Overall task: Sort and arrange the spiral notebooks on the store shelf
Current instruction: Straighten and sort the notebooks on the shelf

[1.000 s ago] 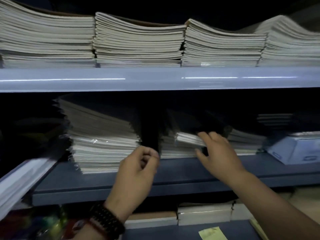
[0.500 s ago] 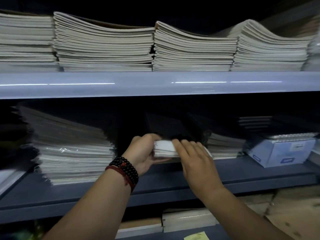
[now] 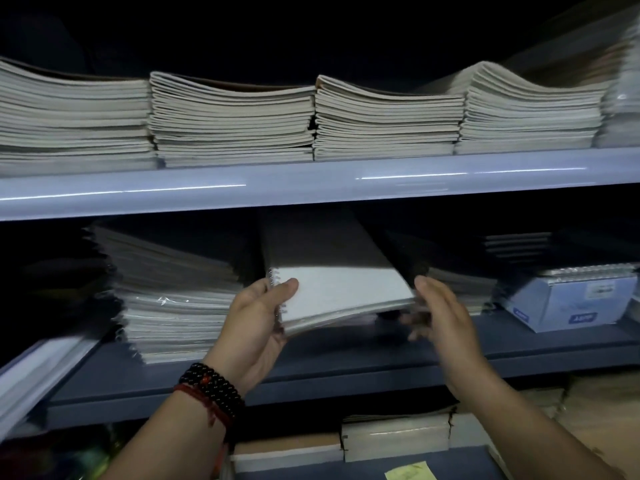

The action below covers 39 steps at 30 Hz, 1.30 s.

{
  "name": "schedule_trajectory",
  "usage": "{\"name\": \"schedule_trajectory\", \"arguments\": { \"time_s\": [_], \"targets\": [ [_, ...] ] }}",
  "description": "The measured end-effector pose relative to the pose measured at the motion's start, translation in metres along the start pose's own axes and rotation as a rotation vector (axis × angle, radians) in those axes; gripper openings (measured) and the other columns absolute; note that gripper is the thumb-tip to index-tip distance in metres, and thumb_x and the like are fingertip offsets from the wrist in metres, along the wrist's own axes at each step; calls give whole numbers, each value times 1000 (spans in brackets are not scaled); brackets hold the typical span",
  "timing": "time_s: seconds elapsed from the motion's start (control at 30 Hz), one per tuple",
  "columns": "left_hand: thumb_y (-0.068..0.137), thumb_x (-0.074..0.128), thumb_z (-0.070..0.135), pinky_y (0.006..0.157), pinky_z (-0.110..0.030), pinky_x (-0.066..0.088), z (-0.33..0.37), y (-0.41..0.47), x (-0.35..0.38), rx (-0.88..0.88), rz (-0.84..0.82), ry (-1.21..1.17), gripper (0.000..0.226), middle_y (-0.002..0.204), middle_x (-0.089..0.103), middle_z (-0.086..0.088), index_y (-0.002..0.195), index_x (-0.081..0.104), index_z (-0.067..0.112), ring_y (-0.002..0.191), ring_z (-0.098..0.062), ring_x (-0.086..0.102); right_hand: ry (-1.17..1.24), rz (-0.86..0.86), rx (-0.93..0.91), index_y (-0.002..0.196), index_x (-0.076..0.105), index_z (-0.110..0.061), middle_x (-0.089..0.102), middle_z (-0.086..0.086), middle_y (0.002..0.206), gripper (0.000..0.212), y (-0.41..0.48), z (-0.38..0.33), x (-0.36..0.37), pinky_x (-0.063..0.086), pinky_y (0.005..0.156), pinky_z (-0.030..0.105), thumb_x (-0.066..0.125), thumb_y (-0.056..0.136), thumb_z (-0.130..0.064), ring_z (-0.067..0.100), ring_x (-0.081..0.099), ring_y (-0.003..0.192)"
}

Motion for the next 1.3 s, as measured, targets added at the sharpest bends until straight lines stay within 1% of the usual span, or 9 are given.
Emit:
{"name": "schedule_trajectory", "arguments": {
  "time_s": [0.1,0.27,0.43,0.6,0.8,0.97,1.1,1.17,1.3],
  "targets": [
    [96,59,5,68,-35,64,7,-13,-4,12,-18,16,31,109,74,-19,125,59,-7,88,-25,74,265,-182,282,103,69,-11,66,11,78,35,-9,-6,25,30,47,29,65,87,-43,25,56,51],
    [97,57,5,46,-25,54,23,-31,-4,17,-46,81,25,91,76,-13,119,63,-5,65,-19,72,44,-175,207,109,65,-12,68,6,82,23,-28,-25,45,23,32,18,68,93,-27,17,43,40],
    [96,62,18,57,-48,61,44,-43,-16,-50,-31,160,33,98,76,-15,124,60,0,78,-33,75,119,-153,154,108,65,-10,71,6,82,19,-40,-36,64,21,31,17,65,95,-23,15,41,38],
    [89,64,40,47,-31,52,74,-53,-38,-51,-129,293,50,93,59,-18,118,61,-1,62,-29,64,247,-161,173,87,61,-15,68,-1,72,11,-48,-46,88,22,31,16,65,95,-20,14,40,40],
    [98,52,23,49,-28,48,131,-58,-137,423,493,521,21,80,72,-6,92,71,17,57,-20,61,280,-153,184,93,51,-8,56,10,78,16,-31,-61,145,24,30,17,66,94,-14,11,43,36],
    [73,58,60,87,-52,54,160,-53,-179,511,644,682,36,85,66,0,81,57,25,82,-26,63,298,-92,225,79,43,-4,47,15,75,20,-12,-65,209,25,33,15,36,94,7,13,39,29],
    [79,59,38,70,-47,55,172,-34,-172,498,609,737,29,76,59,-8,77,51,10,71,-26,60,311,-69,315,78,46,-8,50,12,79,29,-3,-57,246,26,31,17,26,96,2,13,38,24],
    [79,53,21,53,-37,44,177,-25,-171,473,623,744,22,62,43,-7,65,39,11,57,-23,47,335,-86,335,75,46,-12,48,8,73,30,3,-55,262,26,30,15,34,102,-6,11,38,23],
    [81,41,-5,50,-29,21,180,-12,-177,431,682,647,35,56,27,2,59,26,19,50,-16,25,390,-130,332,79,47,-15,49,7,78,25,19,-58,282,42,34,21,46,103,-8,19,55,42]
  ]
}}
Point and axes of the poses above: each hand's wrist, its own y-axis towards the middle knuckle, its own x-axis out of the palm, z = x × y, the point moved 6 cm from there along y, towards the middle knuckle
